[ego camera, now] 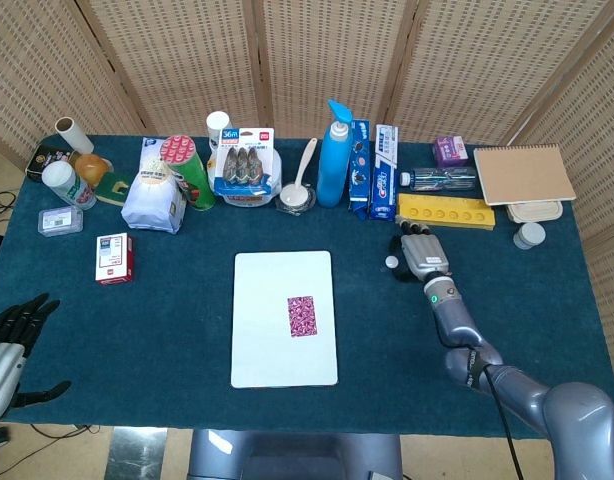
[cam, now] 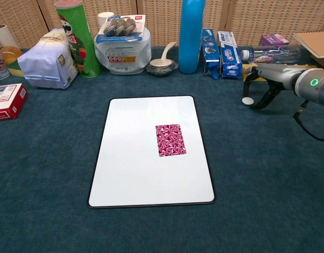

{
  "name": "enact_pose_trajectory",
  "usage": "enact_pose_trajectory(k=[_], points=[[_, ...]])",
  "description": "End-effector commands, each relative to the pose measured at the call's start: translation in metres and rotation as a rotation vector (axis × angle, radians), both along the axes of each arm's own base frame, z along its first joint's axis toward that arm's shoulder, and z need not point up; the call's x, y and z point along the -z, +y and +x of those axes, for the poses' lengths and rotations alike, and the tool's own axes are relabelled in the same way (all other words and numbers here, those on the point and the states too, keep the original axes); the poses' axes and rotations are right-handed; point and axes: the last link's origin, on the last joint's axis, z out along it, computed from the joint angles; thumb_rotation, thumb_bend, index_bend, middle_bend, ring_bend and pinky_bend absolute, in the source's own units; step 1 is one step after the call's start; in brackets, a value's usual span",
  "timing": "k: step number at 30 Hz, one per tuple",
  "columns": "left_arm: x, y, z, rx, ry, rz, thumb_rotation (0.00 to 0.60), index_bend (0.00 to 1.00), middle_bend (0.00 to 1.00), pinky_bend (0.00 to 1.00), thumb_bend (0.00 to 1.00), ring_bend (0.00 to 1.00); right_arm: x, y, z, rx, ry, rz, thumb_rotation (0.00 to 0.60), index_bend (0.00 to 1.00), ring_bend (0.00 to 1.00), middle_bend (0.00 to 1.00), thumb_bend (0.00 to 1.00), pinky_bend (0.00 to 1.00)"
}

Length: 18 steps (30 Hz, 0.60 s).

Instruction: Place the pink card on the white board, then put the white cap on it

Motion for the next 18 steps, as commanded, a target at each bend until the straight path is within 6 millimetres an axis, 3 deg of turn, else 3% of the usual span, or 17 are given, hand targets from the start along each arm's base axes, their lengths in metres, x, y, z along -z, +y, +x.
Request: enact_pose_trajectory(k=[1, 7, 18], points=[[0.0001, -0.0003, 0.0001, 0.000, 0.000, 0.000, 0.600, 0.00, 0.00, 0.00, 0.06, 0.00, 0.0003, -0.0007, -0.0007, 0.005, -0.008, 0.000, 0.600, 0.41, 0.00, 0.02, 0.38, 0.00], [0.0006, -0.0005, 0.0002, 0.000, 0.002, -0.002, 0.600, 0.00, 0.00, 0.00, 0.06, 0.00, 0.0014, 0.0001, -0.0036, 0.008, -0.009, 0.003, 0.600, 0.47, 0.00, 0.03, 0.39, 0.00], [-0.0003, -0.0007, 0.0002, 0.001, -0.003, -0.001, 0.600, 0.00, 0.00, 0.00, 0.06, 0.00, 0.0007, 0.0019, -0.0007, -0.011, -0.023, 0.001, 0.600, 0.49, 0.00, 0.03, 0.39, 0.00]])
